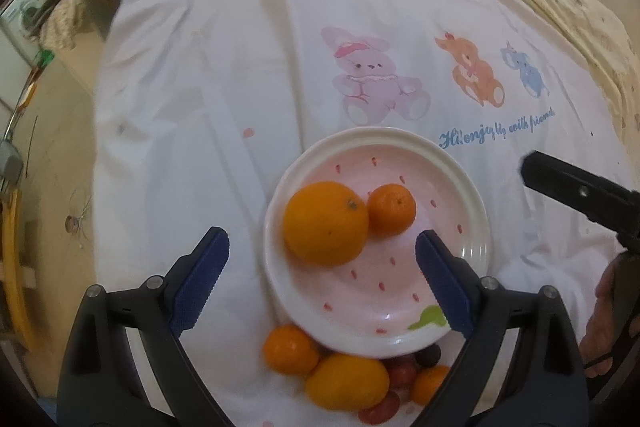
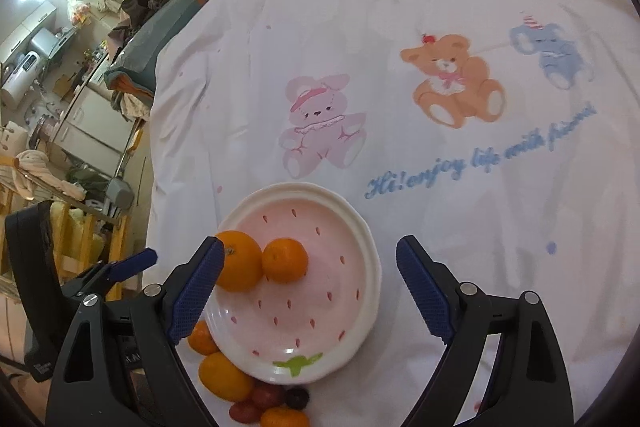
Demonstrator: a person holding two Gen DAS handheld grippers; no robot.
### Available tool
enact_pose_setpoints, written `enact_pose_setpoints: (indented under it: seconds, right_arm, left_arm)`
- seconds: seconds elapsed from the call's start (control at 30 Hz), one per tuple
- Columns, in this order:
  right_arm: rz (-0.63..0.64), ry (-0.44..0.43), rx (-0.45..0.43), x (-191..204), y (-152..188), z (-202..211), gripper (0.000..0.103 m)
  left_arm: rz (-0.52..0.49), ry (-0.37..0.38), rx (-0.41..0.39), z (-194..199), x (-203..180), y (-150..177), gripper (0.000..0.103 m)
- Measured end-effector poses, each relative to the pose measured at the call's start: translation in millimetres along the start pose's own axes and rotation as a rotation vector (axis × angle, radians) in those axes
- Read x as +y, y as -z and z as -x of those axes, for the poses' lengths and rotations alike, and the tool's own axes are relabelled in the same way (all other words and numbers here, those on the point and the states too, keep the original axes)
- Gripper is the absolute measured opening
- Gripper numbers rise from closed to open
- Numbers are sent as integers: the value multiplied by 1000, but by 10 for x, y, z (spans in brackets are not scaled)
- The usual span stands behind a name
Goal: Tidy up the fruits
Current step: 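Withdraw both tools from the plate back toward the fruit pile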
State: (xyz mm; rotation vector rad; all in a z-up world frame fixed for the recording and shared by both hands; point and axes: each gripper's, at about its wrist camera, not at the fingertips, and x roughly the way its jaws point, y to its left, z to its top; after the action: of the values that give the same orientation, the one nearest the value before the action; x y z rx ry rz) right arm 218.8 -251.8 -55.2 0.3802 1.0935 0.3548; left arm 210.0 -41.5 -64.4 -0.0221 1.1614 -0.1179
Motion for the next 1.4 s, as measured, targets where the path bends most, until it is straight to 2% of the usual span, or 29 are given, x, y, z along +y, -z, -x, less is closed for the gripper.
enact_pose_setpoints:
  seconds: [0.13,0.23,0.33,0.57,0.7,0.83,0.93,1.07,1.27,1.4]
  right_arm:
    - [0,14,-27,50,179,209,90]
    - [-13,25,-54,56,333,351,90]
    - [-16,16,-63,62,467,450,90]
    - [-6,64,-145,120,793,719,90]
    - [14,118,-164,175,994,775,90]
    - [17,129,-151,226,1168,794,90]
    - [2,104,-115,227,1269,757,90]
    - [21,159,-67,240,1383,679,90]
    - [23,175,-54,215,1428,663,90]
    - [-9,144,-42,178,1406,620,90]
  left_arm:
    - [30,-9,-49,212,87,145,93]
    - [41,23,-114,406,118,266,93]
    - [31,-9,-170,565,121,387,93]
    - [22,-5,-202,810,110,640,93]
    - [28,-9,-209,910,128,777,93]
    - [50,-13,-199,945,167,882,93]
    - [70,-18,-187,953,210,945,93]
    - [97,-19,-176,952,265,1029,93]
    - [135,-30,-144,877,346,1097,93]
    - [169,-40,-120,796,413,1111,93]
